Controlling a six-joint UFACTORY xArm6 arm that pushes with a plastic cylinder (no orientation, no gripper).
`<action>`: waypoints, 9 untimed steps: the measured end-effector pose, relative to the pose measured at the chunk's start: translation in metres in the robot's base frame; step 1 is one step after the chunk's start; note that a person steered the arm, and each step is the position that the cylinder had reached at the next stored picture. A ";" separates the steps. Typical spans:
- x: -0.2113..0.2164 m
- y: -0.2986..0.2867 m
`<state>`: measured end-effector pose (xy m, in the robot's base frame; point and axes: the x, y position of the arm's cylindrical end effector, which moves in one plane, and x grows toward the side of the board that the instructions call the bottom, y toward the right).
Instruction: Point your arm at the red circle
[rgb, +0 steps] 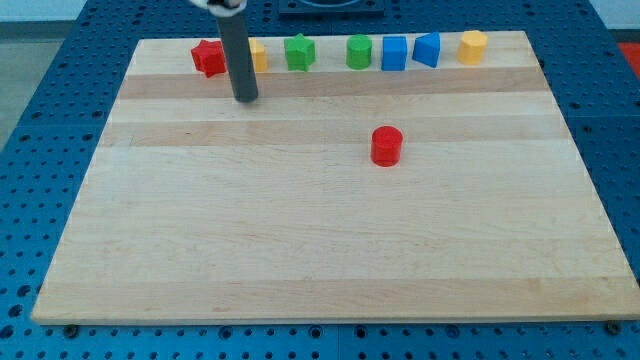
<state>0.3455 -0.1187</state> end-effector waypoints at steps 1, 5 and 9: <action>0.080 0.002; 0.199 0.216; 0.070 0.263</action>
<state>0.4156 0.1438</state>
